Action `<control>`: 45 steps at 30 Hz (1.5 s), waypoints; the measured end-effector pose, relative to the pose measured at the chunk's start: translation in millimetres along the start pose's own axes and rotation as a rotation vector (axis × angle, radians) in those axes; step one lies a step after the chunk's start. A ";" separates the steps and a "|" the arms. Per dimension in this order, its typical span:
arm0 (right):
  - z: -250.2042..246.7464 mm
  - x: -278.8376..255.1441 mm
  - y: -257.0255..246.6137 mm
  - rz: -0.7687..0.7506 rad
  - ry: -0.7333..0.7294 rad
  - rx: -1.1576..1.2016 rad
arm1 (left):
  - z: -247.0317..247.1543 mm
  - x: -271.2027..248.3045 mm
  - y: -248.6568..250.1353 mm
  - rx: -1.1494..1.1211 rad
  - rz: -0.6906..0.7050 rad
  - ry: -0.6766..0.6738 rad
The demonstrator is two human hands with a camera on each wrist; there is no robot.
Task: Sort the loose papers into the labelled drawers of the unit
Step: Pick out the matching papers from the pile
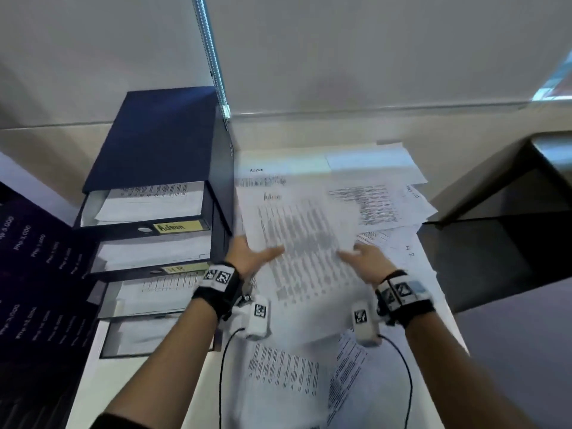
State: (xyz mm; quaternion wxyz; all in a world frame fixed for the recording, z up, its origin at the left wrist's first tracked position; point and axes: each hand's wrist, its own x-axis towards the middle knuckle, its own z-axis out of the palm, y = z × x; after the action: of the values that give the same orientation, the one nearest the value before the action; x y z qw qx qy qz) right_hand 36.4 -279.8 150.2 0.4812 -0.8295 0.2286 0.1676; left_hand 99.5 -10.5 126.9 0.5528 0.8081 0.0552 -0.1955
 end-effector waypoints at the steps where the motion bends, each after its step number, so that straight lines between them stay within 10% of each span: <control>1: 15.3 1.2 23.1 0.084 -0.083 -0.137 | 3.4 -1.4 -24.6 0.133 -0.064 -0.037; 7: 85.4 0.0 103.8 0.249 -0.133 -0.433 | 25.7 -20.7 -105.1 0.749 -0.264 -0.161; 14: 118.7 2.2 102.0 0.239 0.022 -0.053 | 29.6 -26.5 -115.2 0.529 -0.302 -0.034; 24: 25.2 -44.2 -29.2 -0.552 0.062 0.322 | -1.2 -41.2 -19.5 -0.366 0.122 0.192; 29: -17.7 -65.9 -65.6 -0.699 0.118 0.486 | -26.3 -57.5 45.3 -0.422 0.354 0.114; 40: 30.6 -15.6 17.7 -0.306 0.134 0.194 | -14.2 -44.1 4.7 -0.111 0.272 0.061; 45: 34.6 -10.9 17.9 -0.378 0.220 0.116 | -8.9 -44.4 20.2 -0.190 0.302 0.077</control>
State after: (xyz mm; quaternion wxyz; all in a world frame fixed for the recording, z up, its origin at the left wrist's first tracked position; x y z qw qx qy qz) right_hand 15.5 -254.9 126.1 0.5231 -0.8418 0.1295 -0.0306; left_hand 67.2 -4.5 164.0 0.6474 0.7581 -0.0276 -0.0733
